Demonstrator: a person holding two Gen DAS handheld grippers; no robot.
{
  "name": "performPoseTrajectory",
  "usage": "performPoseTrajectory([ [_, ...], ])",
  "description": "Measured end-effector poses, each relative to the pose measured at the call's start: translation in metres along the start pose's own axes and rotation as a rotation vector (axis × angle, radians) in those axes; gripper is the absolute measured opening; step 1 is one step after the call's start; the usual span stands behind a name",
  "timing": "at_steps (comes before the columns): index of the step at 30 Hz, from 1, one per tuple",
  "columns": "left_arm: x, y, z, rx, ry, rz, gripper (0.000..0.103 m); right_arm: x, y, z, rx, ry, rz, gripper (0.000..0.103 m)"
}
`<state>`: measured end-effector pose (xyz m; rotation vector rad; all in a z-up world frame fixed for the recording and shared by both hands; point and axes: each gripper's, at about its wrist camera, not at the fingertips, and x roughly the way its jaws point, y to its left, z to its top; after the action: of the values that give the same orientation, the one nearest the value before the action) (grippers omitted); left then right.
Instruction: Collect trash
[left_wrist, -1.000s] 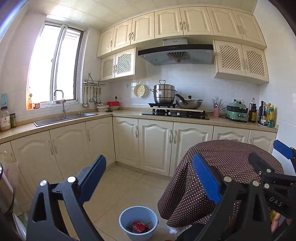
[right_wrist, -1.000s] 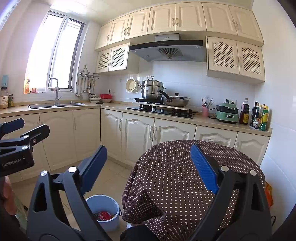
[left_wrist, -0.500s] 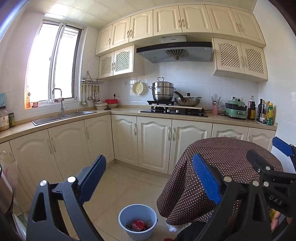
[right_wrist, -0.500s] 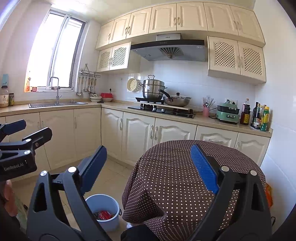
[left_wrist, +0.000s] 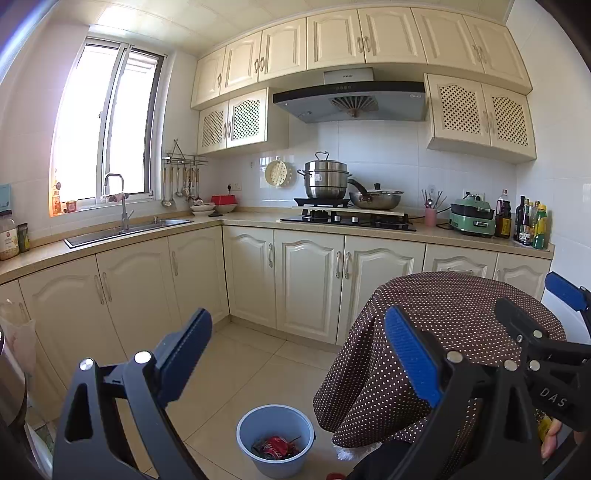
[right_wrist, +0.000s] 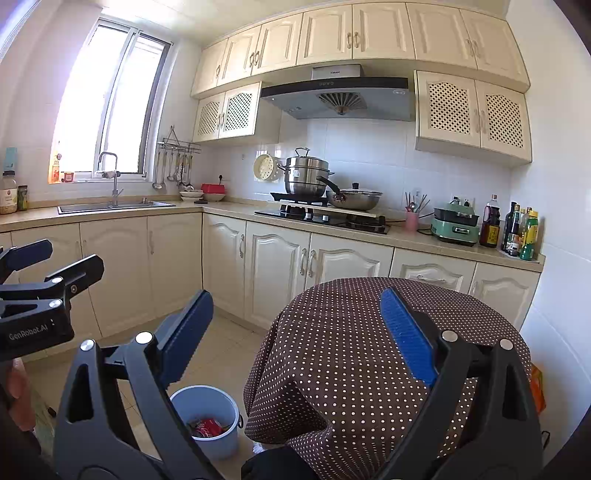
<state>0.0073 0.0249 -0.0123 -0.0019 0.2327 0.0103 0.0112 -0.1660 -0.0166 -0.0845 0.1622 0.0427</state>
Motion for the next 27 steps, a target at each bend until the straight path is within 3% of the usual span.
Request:
performPoseTrajectory([
  [27,0.002,-0.0009,-0.0037,-0.001,0.005,-0.005,0.093,-0.0013,0.0005,-0.003,0.0,0.004,-0.003,0.091],
])
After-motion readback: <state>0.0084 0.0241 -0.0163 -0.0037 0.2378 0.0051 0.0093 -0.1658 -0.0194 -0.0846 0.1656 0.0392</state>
